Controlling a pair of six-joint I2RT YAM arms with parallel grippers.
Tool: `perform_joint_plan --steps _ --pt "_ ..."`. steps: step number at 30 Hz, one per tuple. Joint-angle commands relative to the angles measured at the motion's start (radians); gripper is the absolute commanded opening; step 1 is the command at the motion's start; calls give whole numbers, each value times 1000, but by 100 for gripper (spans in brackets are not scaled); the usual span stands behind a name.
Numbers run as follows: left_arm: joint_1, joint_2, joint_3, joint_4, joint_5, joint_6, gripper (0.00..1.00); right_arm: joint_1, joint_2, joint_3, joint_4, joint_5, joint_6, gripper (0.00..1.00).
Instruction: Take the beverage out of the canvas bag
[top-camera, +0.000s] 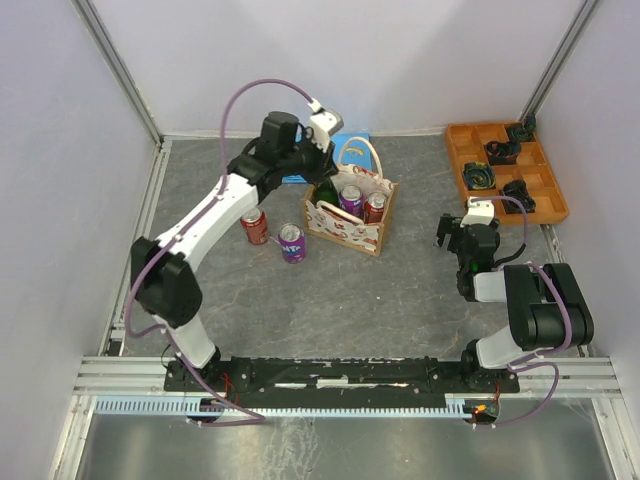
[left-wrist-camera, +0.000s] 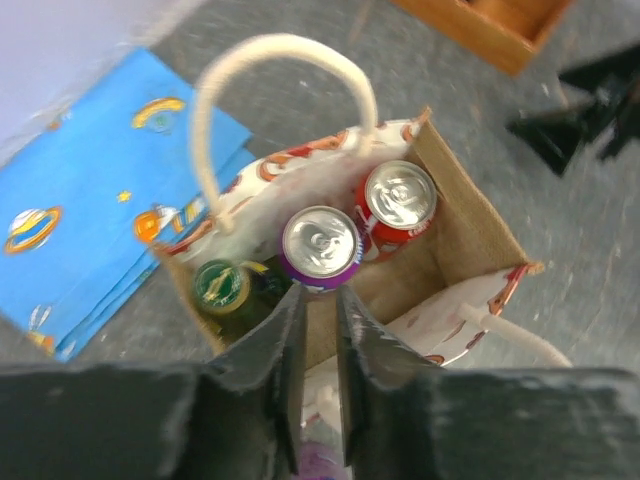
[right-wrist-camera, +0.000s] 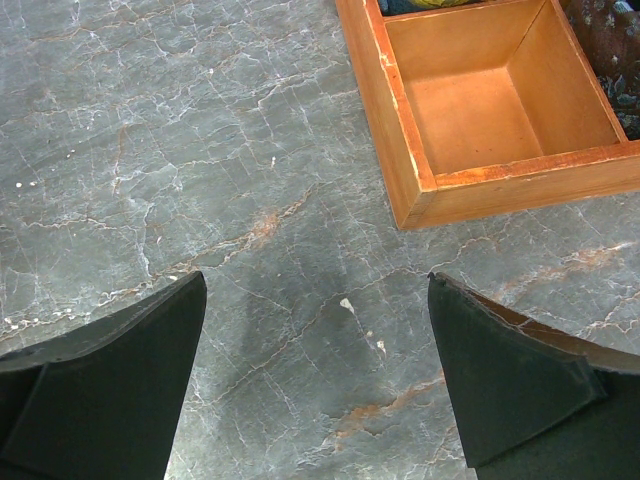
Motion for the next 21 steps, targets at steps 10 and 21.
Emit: perform_joint_plan --steps 10,21 --pt "-50 157 72 84 507 433 41 0 -4 22 33 -4 -11 99" --pt "-68 303 123 77 508 499 89 0 -4 22 33 -4 -11 99"
